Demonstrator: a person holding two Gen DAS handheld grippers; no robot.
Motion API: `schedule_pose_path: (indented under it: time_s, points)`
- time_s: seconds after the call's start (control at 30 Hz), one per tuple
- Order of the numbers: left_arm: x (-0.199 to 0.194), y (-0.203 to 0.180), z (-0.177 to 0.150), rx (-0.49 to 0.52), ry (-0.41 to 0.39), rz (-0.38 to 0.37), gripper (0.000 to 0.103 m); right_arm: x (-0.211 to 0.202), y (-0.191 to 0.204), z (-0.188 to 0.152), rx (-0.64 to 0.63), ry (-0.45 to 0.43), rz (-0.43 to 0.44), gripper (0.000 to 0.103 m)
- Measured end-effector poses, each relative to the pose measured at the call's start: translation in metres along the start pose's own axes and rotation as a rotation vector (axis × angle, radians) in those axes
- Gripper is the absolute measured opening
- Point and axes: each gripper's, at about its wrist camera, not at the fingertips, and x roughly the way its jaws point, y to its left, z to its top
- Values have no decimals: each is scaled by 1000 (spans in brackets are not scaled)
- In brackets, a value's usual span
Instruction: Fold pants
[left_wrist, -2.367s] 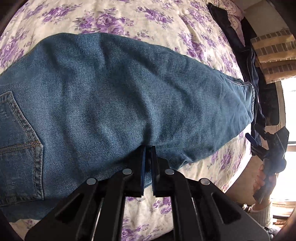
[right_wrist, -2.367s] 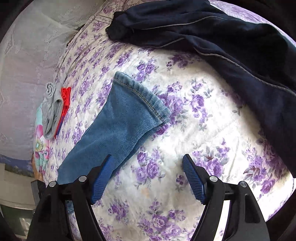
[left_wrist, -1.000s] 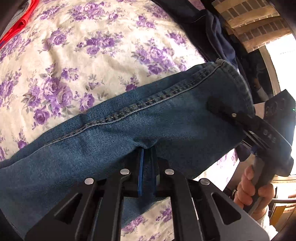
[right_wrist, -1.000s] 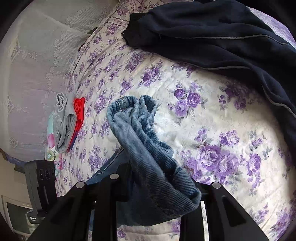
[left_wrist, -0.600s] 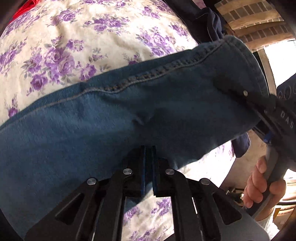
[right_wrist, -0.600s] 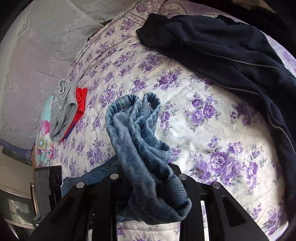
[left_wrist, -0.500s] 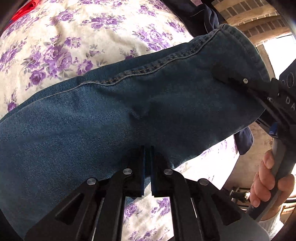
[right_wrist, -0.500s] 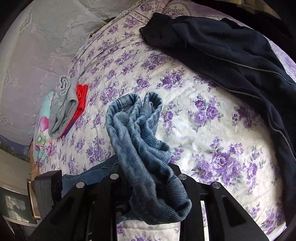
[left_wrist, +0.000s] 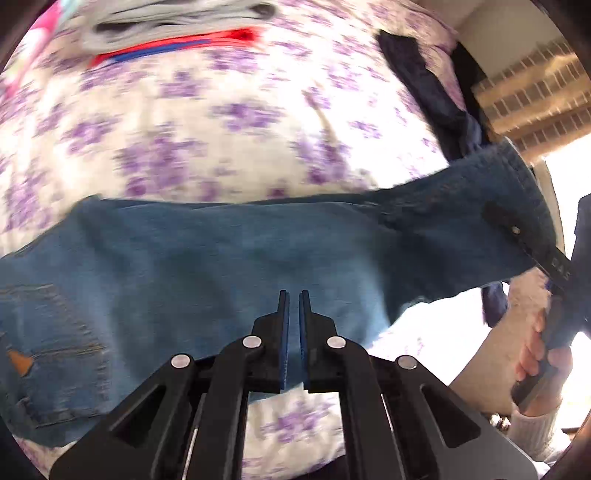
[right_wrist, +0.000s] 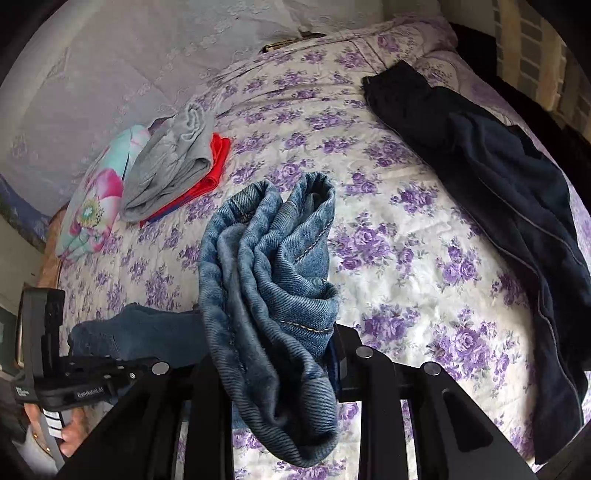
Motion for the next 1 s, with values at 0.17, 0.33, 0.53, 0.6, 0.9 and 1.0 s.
schedule_pose_path:
  time_s: [0.17, 0.33, 0.53, 0.6, 0.9, 1.0]
  points:
    - [-34, 115, -25, -224, -39, 67, 3, 4, 65, -6, -179, 27, 18, 26]
    - [-22, 146, -42, -297, -38, 52, 3, 27, 134, -25, -387, 72, 32, 26]
    - [-9, 151, -43, -307, -35, 37, 3, 104, 181, -72, -497, 177, 26, 36]
    - [-7, 159, -43, -335, -32, 2, 3, 110, 191, -83, -543, 167, 21, 60]
    - [-4, 164, -42, -346, -38, -32, 1, 33, 190, -40, -454, 240, 318, 67]
    - [-3, 158, -38, -327, -38, -8, 1, 35, 187, -35, -533, 237, 245, 7]
